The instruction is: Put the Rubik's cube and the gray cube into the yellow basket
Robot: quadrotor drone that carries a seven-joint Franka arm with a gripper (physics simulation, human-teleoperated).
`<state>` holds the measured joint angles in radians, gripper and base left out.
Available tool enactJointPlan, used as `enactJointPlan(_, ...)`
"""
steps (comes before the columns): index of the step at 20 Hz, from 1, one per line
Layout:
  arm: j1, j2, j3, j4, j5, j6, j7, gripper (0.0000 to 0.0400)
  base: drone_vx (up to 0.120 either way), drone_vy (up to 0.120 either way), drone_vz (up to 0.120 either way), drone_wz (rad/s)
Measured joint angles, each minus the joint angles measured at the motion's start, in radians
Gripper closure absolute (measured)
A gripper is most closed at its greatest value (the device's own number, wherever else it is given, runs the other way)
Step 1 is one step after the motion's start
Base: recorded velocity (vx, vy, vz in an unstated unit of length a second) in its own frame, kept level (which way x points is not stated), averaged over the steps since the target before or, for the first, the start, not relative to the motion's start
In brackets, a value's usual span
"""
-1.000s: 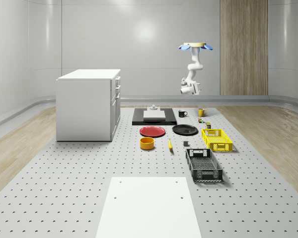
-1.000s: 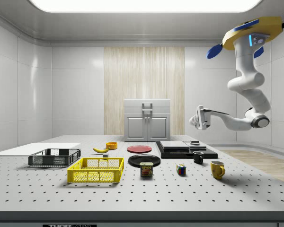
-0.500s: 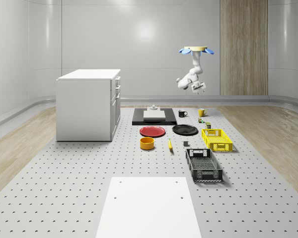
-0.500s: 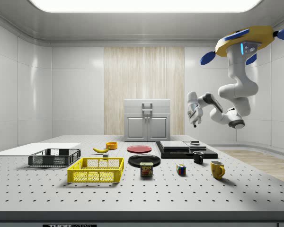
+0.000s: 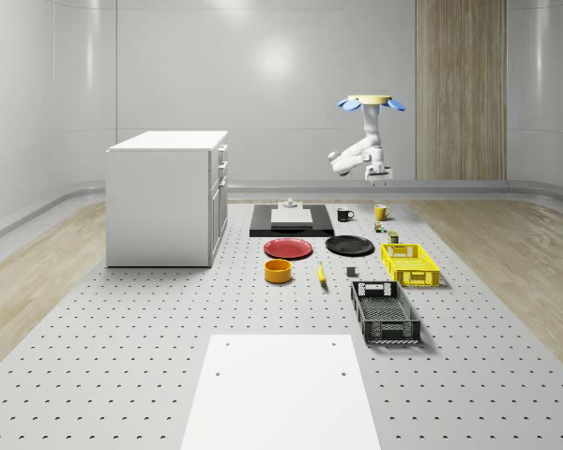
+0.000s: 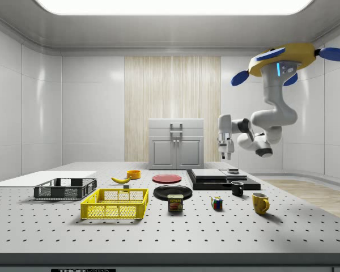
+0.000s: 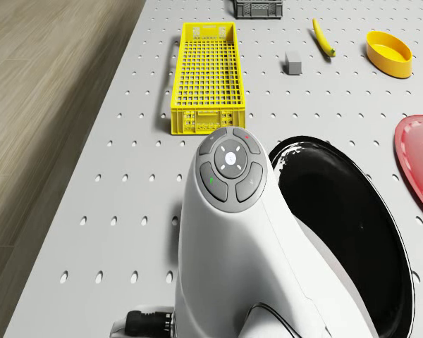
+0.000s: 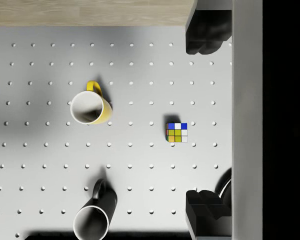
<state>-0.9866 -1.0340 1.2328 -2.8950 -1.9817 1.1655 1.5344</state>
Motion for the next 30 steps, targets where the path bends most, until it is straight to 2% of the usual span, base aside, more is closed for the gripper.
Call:
enactJointPlan(2,-0.018,-0.014,0.01,-0.001,-0.002,0.0,0.013,0.0,0.12,-0.06,-0.12,0.0)
enactJointPlan(9,-0.055,-0.056,0.033,0.0,0.008,0.019,0.041,0.0,0.0,0.0,-0.12,0.0)
enactJointPlan(14,-0.071,-0.083,0.044,0.002,0.021,0.039,0.054,0.0,0.096,0.0,-0.12,0.0)
enactJointPlan(30,-0.101,-0.164,0.071,0.007,0.062,0.11,0.082,0.0,0.0,0.0,-0.12,0.0)
